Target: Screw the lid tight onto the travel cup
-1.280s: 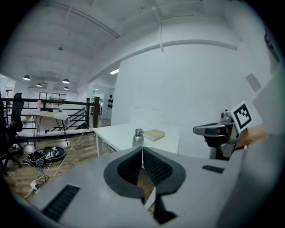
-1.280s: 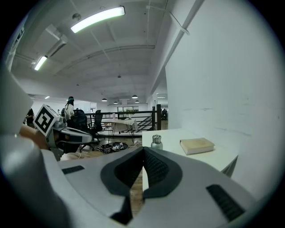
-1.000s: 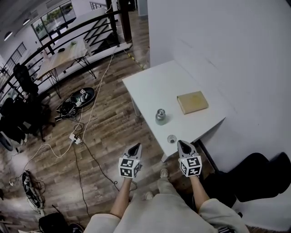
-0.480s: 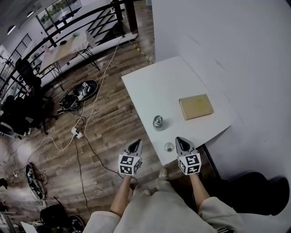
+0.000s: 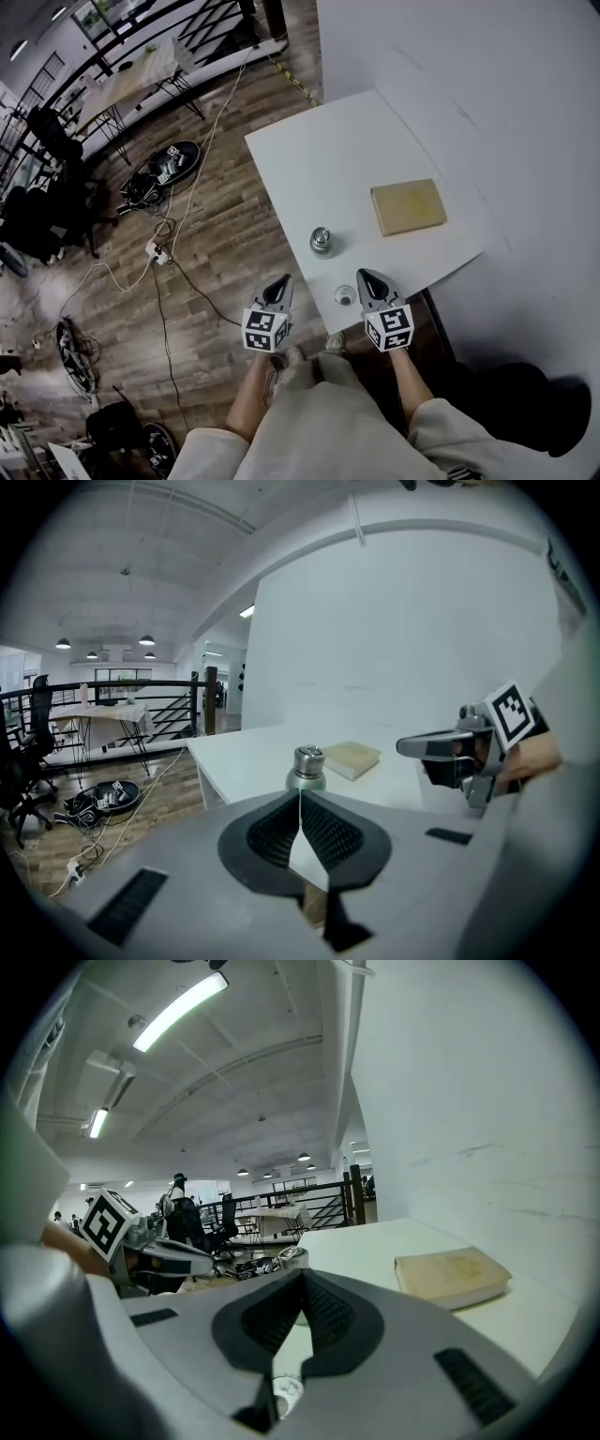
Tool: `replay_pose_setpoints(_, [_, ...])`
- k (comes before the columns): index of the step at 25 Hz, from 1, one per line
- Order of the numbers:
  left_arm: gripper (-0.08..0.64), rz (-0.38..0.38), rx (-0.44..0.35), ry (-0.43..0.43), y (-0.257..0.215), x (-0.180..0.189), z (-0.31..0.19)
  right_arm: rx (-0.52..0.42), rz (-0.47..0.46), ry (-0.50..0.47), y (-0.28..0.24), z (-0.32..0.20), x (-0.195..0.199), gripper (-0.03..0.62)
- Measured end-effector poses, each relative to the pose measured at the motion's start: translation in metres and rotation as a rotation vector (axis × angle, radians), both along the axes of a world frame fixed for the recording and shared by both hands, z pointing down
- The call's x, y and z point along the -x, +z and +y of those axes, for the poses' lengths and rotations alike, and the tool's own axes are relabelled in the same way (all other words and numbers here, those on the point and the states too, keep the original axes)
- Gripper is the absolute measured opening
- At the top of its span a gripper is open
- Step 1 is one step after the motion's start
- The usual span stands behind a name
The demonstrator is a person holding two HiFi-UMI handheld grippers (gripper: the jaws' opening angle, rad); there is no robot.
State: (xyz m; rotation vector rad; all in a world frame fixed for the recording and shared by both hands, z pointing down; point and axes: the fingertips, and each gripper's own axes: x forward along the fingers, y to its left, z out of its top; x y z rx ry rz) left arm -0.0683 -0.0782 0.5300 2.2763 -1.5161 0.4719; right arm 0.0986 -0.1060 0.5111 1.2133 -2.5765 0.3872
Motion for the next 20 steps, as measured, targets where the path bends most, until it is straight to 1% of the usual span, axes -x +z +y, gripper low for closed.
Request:
replay_pose_setpoints(4, [0.01,0.012,-0.005,0.002,0.005,-0.002,-0.002,0.006,-0.005,-0.001,0.004,0.001,0.003,0.0])
replay_pose_setpoints(11, [0.011,0.027,0.008,0.025,0.036,0.002,-0.014,0.024,0.009,0.007,0.03,-0.005,0.013,0.0])
replay_pose_setpoints(17, [0.011,0.058,0.012,0.077,0.054,0.0,-0.024,0.046,0.029,0.033,0.046,-0.004,0.016,0.0])
replay_pose_setpoints(20, [0.013,0.067,0.002,0.109,0.062,0.0,-0.024,0.066,0.038,0.036,0.058,0.0,0.019,0.0])
